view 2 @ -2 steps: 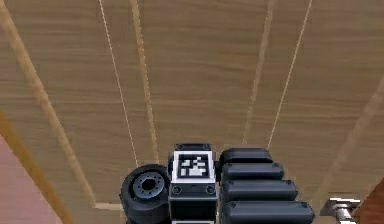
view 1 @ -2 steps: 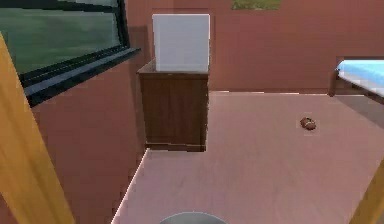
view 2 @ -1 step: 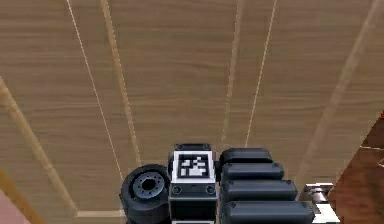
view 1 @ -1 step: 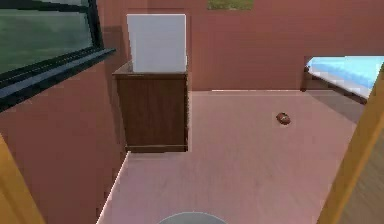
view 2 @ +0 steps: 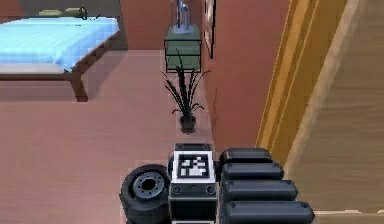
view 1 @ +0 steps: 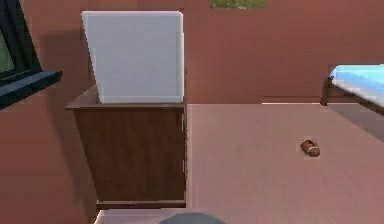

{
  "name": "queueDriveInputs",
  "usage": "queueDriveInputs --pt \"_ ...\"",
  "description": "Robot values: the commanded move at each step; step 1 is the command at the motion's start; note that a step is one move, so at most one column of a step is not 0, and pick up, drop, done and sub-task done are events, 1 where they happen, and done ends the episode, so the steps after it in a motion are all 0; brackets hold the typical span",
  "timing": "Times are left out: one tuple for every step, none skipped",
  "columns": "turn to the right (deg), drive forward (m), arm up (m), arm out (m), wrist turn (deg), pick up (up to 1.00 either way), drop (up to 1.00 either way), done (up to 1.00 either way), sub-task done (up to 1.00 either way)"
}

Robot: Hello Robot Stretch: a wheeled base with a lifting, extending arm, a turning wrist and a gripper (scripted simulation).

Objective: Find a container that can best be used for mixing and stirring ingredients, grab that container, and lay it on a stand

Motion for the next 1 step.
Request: queueDriveInputs --pt "0.0 0.15 0.00 0.00 0.0 0.00 0.00 0.00 0.00"
